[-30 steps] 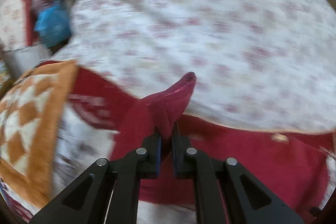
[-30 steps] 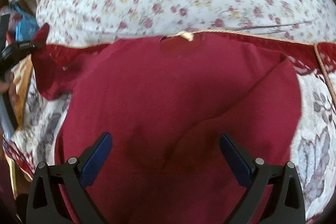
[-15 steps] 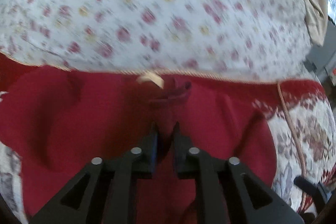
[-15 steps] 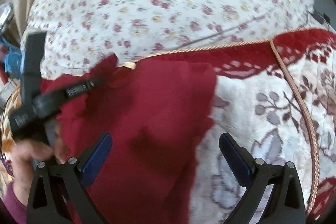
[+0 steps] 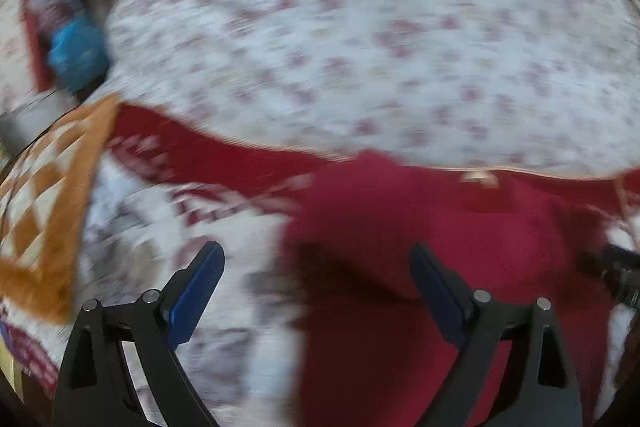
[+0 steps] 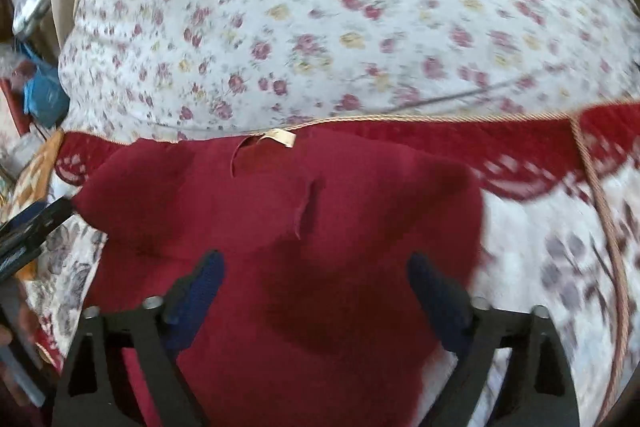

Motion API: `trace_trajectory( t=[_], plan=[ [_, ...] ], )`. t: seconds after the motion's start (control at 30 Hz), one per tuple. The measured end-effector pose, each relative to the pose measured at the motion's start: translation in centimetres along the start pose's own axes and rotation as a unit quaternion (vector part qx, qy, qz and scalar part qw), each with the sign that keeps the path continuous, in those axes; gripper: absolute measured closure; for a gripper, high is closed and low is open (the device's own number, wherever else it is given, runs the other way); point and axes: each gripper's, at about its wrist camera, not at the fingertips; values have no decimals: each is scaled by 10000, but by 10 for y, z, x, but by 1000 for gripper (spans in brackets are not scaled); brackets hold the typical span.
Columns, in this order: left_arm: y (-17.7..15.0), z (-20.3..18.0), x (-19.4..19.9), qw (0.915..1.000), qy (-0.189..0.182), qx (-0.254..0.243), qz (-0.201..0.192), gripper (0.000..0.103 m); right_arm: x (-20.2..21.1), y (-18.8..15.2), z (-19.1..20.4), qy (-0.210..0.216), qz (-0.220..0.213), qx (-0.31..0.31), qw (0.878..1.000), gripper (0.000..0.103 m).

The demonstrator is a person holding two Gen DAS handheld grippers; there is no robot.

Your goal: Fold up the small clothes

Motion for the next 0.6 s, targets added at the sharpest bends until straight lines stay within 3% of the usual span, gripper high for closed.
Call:
trace_trajectory(
  t=[0.07, 0.13, 0.17, 0.27, 0.33, 0.43, 0.6],
  plan=[
    [-6, 19, -16, 9994, 227, 190, 182, 10, -33, 11, 6, -100, 288, 55, 9995, 25],
    [-8, 39, -29, 9982, 268, 408, 344, 10, -61, 15, 8, -15, 607, 38, 9981, 50],
    [-8, 48, -33, 9976, 342, 467, 386, 10, -71, 14, 8, 99, 691, 9, 9976, 72],
    [-4, 60, -33, 9963, 523, 592, 326, 10, -59, 17, 16, 21, 342, 279, 9990, 95],
    [-2, 65, -29, 9962, 497, 659, 268, 10, -37, 20, 15, 139, 42, 295, 9995, 96],
    [0, 61, -27, 9966, 488, 629, 223, 10, -9, 23, 2, -276, -331, 267, 9987, 96],
    [-6, 36, -38, 9977, 524, 212, 376, 10, -24, 21, -26, -702, 103, 27, 9975, 95]
  ],
)
Point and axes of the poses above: each gripper's, at about its wrist camera, not at the fingertips, and x roughly against the way its jaws point, z to its left, y to its top, and after that the axes turned 1 degree about -x, right-handed
